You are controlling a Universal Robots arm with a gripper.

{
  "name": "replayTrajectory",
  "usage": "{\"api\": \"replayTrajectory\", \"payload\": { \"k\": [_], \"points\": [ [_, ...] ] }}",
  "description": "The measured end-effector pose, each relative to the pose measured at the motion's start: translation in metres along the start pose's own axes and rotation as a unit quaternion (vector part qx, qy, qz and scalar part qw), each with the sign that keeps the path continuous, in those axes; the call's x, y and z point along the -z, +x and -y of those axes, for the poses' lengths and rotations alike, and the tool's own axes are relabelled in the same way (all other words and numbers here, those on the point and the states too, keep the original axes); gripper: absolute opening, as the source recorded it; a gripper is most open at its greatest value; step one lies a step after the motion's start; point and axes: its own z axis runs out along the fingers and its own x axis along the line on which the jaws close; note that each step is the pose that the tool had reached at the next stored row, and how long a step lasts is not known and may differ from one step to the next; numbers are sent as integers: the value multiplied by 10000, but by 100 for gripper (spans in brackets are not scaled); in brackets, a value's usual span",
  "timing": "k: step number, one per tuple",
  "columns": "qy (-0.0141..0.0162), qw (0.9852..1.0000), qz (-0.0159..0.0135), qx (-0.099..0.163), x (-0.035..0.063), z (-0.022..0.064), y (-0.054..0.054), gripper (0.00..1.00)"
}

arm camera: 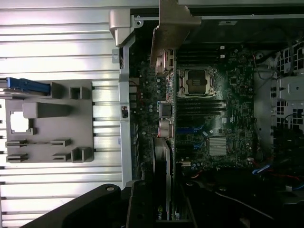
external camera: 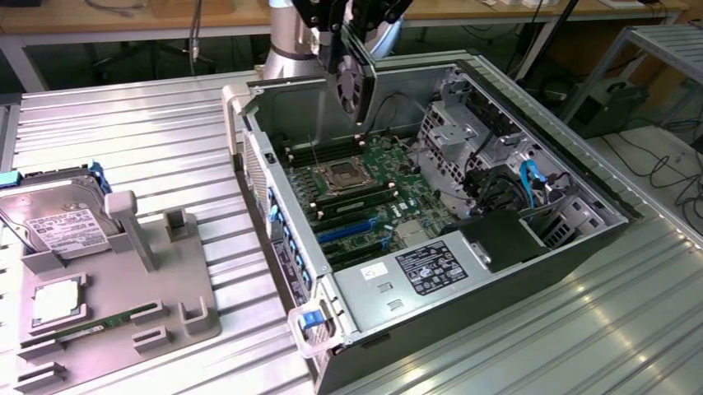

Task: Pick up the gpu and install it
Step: 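Pick up the gpu and move the gpu toward the slot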

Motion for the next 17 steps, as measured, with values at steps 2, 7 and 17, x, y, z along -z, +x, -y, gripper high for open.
{"api": "replayTrajectory", "payload": {
  "k": [2,7,17],
  "points": [
    [0,10000,0,0,-1,-1,-51,27],
    [0,10000,0,0,-5,-4,-174,27],
    [0,10000,0,0,-11,-10,-412,27]
  ]
}}
